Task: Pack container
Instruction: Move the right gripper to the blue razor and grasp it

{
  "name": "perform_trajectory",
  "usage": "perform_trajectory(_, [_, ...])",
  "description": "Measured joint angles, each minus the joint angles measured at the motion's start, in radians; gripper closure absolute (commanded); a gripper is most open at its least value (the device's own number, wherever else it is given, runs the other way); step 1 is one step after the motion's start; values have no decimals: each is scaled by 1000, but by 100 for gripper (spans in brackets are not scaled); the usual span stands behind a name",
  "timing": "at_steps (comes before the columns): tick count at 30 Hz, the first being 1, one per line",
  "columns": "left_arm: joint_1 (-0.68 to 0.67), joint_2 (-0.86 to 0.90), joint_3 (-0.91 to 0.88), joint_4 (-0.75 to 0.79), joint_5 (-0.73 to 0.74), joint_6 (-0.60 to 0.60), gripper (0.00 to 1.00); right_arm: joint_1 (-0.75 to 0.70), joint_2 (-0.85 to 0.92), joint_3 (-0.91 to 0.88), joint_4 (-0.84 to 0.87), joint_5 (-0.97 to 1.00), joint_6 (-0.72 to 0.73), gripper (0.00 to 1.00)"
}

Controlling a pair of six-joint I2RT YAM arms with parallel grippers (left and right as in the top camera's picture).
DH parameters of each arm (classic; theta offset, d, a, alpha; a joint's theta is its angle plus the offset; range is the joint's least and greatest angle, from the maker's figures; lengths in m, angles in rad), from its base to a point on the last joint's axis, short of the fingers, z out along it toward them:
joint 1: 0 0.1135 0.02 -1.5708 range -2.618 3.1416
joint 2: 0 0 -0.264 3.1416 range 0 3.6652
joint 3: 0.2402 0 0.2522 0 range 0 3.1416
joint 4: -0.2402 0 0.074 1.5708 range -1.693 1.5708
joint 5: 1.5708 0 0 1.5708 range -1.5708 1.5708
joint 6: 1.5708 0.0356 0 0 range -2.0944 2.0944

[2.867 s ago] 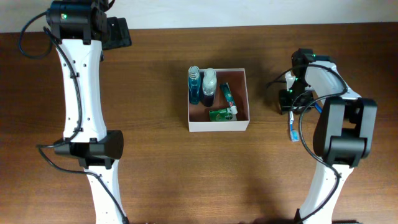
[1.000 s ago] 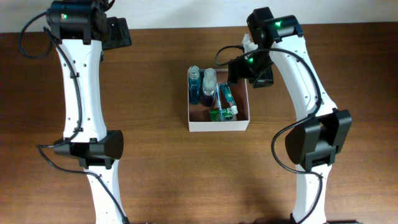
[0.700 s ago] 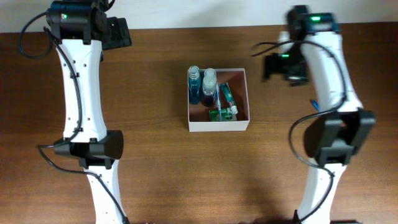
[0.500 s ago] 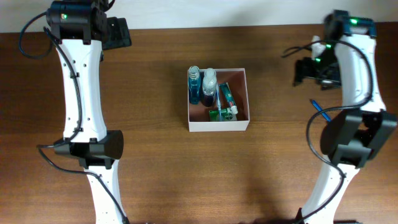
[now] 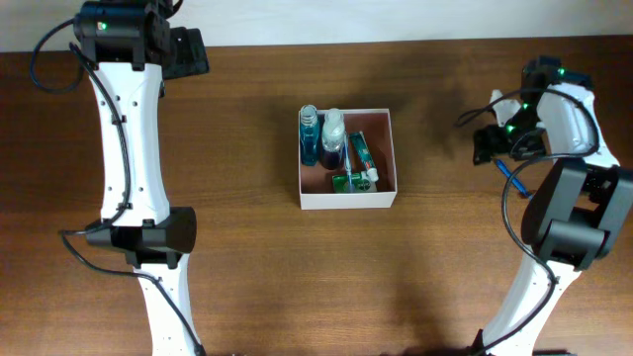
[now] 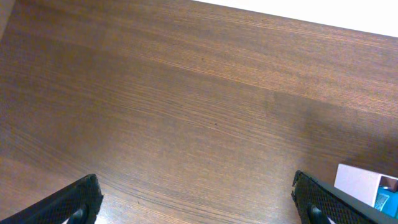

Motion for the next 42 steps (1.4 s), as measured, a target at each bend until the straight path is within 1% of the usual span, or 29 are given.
perform_trajectory(4, [0,0,0,0,0,0,1,0,0,-20,26,18,-96,13])
perform_trajectory(8, [0,0,0,0,0,0,1,-5,0,-21,40,50,-151,11])
perform_trajectory(13, [0,0,0,0,0,0,1,-32,0,-38,47,67,-180,12])
perform_trajectory(15, [0,0,0,0,0,0,1,-61,0,-75,61,72,-199,13])
perform_trajectory(20, [0,0,0,0,0,0,1,-98,0,-161,139,79,-210,12])
perform_trajectory(24, [0,0,0,0,0,0,1,-101,-5,-180,177,85,-213,13])
perform_trajectory(25, [0,0,0,0,0,0,1,-101,-8,-185,186,84,-215,16])
perform_trajectory(26, [0,0,0,0,0,0,1,-101,-13,-193,198,82,-217,23])
perform_trajectory(27, [0,0,0,0,0,0,1,-101,-18,-201,208,78,-220,41])
perform_trajectory(28, [0,0,0,0,0,0,1,-101,-22,-208,218,73,-222,51])
perform_trajectory(30, [0,0,0,0,0,0,1,-101,-29,-222,234,66,-227,70])
perform_trajectory(33, [0,0,0,0,0,0,1,-100,-36,-235,249,68,-226,89])
perform_trajectory(35, [0,0,0,0,0,0,1,-100,-36,-236,253,76,-223,96])
perform_trajectory(42, [0,0,0,0,0,0,1,-89,-37,-235,253,92,-146,96])
